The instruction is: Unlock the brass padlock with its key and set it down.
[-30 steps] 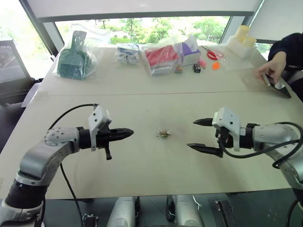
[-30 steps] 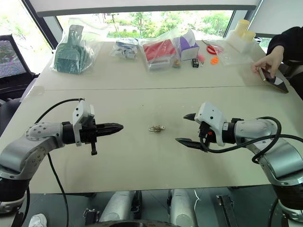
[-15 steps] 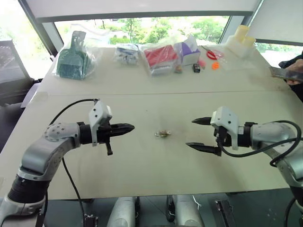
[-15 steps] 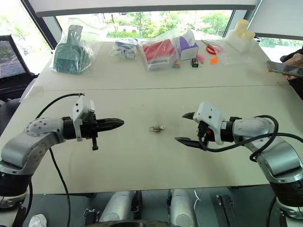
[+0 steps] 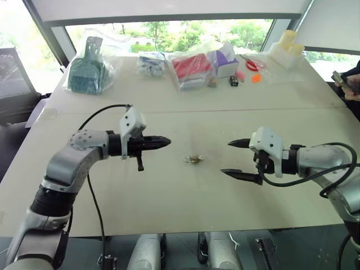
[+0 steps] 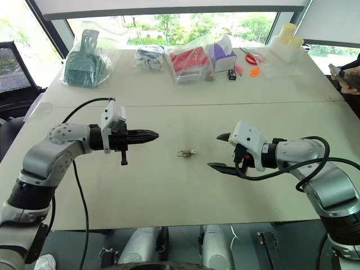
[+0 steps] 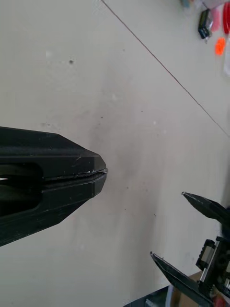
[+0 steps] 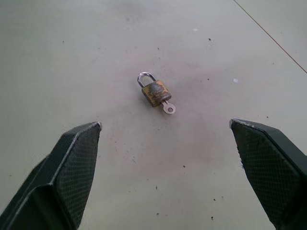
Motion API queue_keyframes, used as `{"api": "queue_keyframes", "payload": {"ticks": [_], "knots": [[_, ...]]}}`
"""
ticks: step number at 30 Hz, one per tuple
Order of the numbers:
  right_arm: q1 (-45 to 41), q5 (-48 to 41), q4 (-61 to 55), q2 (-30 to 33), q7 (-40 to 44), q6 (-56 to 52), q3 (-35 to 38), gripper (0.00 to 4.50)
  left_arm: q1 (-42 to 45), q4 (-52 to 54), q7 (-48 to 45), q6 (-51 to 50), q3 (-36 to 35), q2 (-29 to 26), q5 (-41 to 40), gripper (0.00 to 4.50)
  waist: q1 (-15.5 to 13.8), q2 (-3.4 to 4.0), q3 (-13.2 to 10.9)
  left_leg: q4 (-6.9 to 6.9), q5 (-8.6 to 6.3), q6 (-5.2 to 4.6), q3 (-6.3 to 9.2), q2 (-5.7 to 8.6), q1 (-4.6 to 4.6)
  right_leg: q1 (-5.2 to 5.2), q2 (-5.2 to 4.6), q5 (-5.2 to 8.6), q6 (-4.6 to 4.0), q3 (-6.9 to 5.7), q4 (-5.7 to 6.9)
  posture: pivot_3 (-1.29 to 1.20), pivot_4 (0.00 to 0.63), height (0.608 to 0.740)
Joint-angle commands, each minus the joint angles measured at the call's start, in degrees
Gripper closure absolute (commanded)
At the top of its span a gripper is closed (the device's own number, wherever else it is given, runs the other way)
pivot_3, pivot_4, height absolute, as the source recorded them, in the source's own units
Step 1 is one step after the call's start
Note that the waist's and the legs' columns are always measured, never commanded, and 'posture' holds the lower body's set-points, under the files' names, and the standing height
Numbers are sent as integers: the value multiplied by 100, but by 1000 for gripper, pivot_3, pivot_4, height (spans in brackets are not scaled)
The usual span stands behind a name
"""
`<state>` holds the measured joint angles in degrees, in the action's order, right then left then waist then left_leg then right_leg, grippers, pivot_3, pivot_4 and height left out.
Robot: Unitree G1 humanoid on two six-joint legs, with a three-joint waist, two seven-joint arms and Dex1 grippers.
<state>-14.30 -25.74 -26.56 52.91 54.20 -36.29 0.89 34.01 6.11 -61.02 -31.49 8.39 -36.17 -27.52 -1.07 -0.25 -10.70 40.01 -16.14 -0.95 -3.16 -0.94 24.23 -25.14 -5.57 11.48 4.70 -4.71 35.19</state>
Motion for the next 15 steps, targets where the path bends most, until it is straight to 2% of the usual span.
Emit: {"api": "queue_keyframes", "payload": {"ticks": [1,8,9,15], "knots": [[-91,53,-94,-30,-50,113,56,0,512,-434,-353,172,353,348,137,3653,-7,-1,0,1,0,0,0,1,0,0,0,0,0,-1,-1,0,150,740],[187,63,-356,-73,-289,53,165,0,716,-1922,-476,1423,1288,944,1428,225,29,-2,0,0,0,-1,-1,1,-3,1,1,-4,7,0,1,0,150,740],[262,45,-421,-74,-335,25,201,0,710,-2069,-483,1567,1365,1011,1551,54,22,-2,0,1,0,-1,-2,1,-1,-1,1,-4,7,0,2,0,150,740],[569,-28,-713,-55,-538,-99,341,0,642,-2602,-340,2121,1429,1389,1962,54,6,-2,0,4,-1,-2,2,-2,3,-1,-2,-3,5,0,1,0,150,740]]}}
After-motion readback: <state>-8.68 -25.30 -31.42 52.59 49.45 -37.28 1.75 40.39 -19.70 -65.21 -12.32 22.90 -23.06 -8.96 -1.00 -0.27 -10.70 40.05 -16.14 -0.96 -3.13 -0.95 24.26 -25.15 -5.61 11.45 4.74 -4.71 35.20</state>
